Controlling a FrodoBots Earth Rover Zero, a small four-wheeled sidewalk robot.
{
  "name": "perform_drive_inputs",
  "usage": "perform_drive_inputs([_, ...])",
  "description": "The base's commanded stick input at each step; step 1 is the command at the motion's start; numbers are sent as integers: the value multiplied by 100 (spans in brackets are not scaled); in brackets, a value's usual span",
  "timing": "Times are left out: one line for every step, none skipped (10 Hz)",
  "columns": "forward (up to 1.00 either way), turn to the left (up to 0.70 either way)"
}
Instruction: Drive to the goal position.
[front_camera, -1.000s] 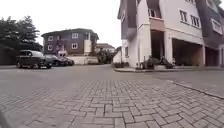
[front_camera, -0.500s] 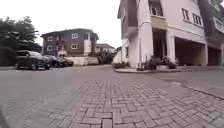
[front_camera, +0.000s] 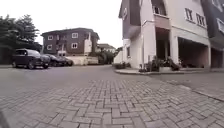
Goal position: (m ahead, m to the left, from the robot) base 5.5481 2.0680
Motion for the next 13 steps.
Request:
perform_drive_inputs([70, 0])
perform_drive_inputs([70, 0])
perform_drive_inputs([70, 0])
perform_drive_inputs([70, 0])
perform_drive_inputs([70, 0])
perform_drive_inputs([70, 0])
perform_drive_inputs([70, 0])
perform_drive_inputs([70, 0])
perform_drive_inputs([70, 0])
perform_drive_inputs([70, 0])
perform_drive_inputs([70, 0])
perform_drive_inputs([70, 0])
perform_drive_inputs([70, 0])
